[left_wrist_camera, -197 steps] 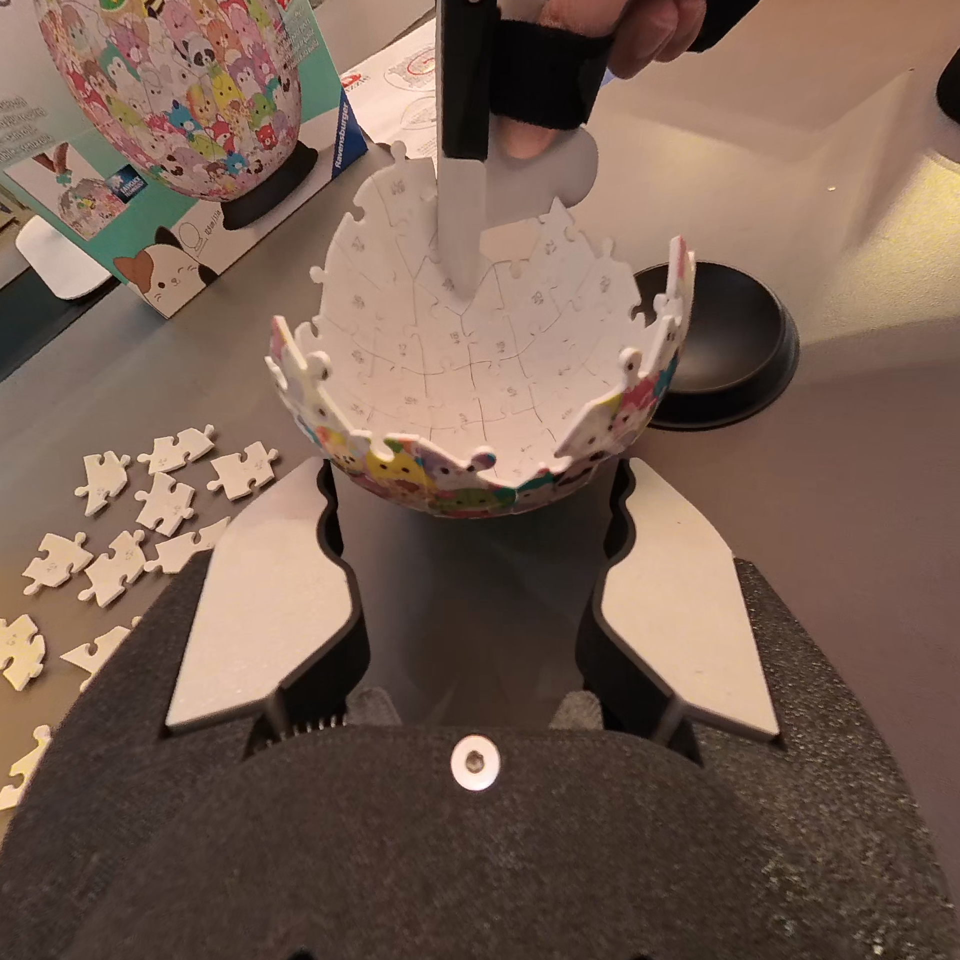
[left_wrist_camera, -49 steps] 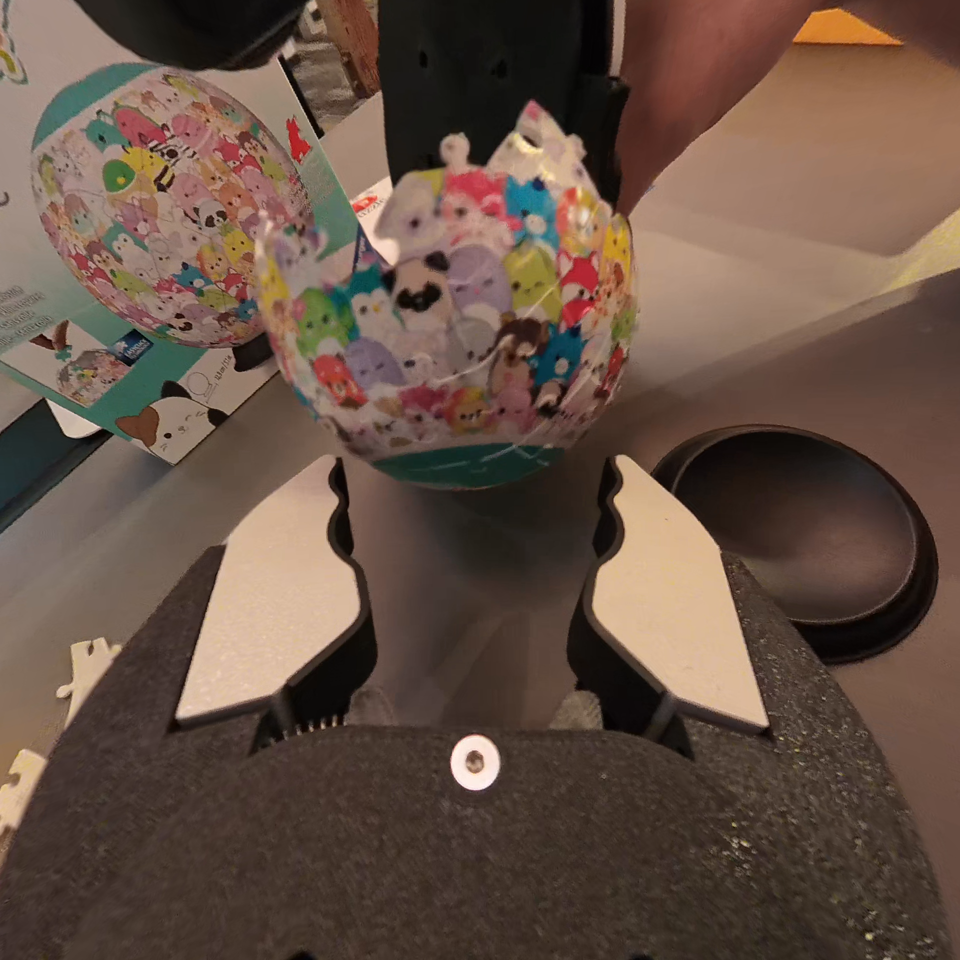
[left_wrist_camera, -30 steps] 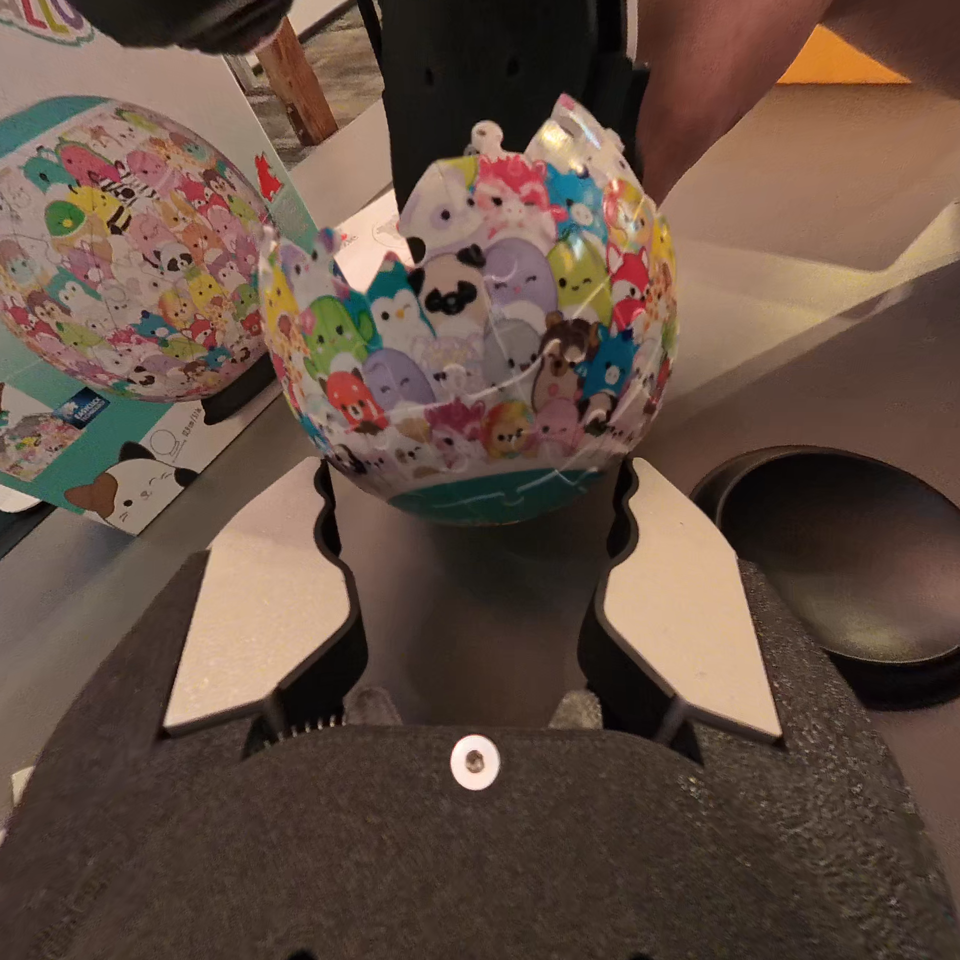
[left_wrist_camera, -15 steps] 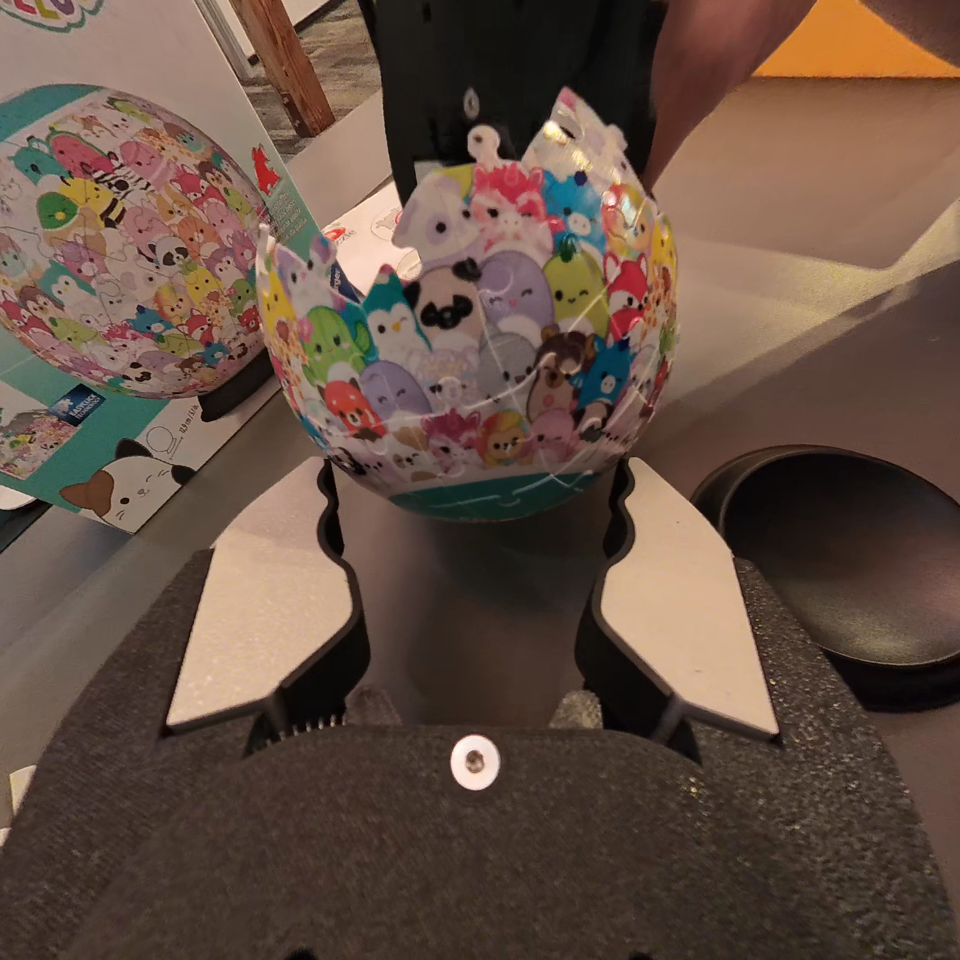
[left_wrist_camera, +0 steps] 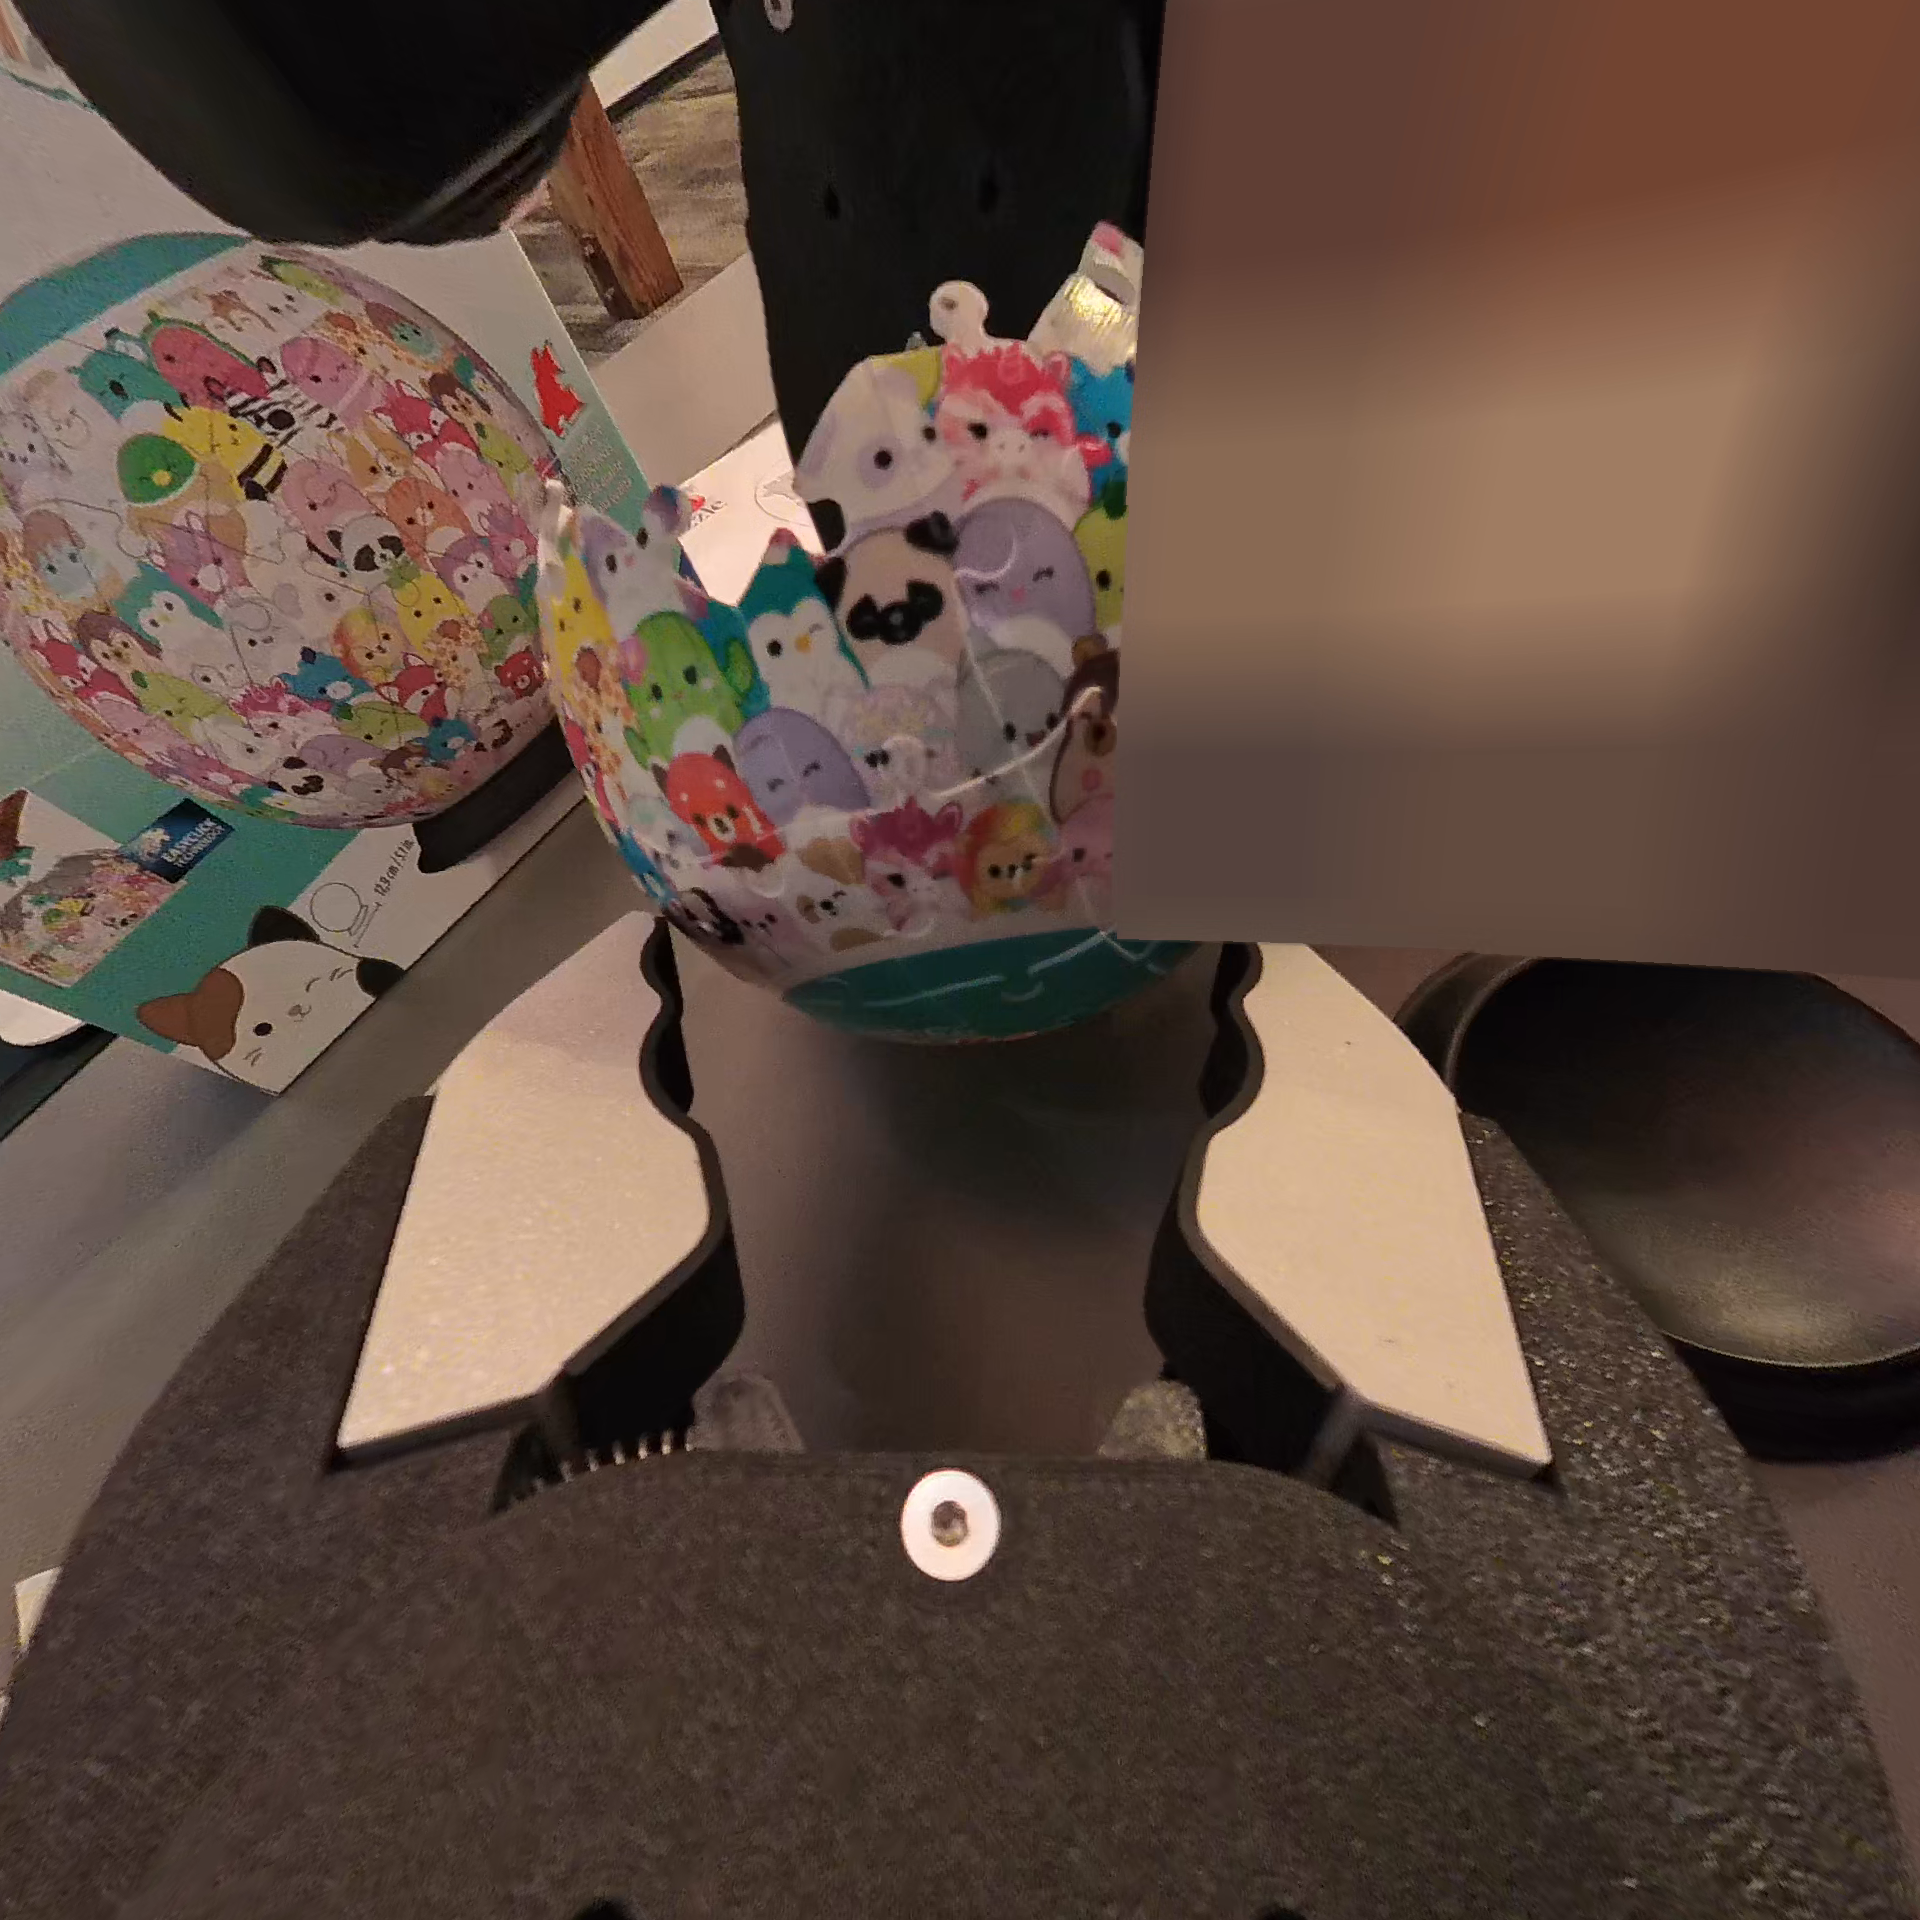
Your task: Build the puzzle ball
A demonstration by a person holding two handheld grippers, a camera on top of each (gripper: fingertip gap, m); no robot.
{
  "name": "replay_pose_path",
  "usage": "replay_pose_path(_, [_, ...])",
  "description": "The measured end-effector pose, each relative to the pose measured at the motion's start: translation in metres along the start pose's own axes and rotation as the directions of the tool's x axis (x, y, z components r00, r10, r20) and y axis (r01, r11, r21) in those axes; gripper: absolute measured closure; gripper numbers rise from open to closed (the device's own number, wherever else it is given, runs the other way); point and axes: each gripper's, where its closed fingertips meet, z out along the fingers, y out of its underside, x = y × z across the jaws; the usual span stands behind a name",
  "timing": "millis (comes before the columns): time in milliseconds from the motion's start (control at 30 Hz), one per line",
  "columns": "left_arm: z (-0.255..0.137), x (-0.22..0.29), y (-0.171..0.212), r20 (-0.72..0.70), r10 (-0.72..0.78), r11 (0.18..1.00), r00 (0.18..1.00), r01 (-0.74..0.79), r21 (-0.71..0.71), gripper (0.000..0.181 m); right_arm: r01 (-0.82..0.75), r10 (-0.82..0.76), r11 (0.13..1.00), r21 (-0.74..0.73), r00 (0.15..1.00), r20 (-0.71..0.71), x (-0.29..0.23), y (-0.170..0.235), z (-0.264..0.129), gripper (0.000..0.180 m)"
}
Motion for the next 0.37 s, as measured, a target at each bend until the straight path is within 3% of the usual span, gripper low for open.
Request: replay_pose_path(367, [0.0019, -0.0024, -0.0023, -0.001, -0.01, 1.0, 1.0, 0.01, 0.015, 0.084, -0.037, 0.036, 0.999, 0.039, 0.998, 0.042, 0.0004, 0.0004, -0.0003, 0.178])
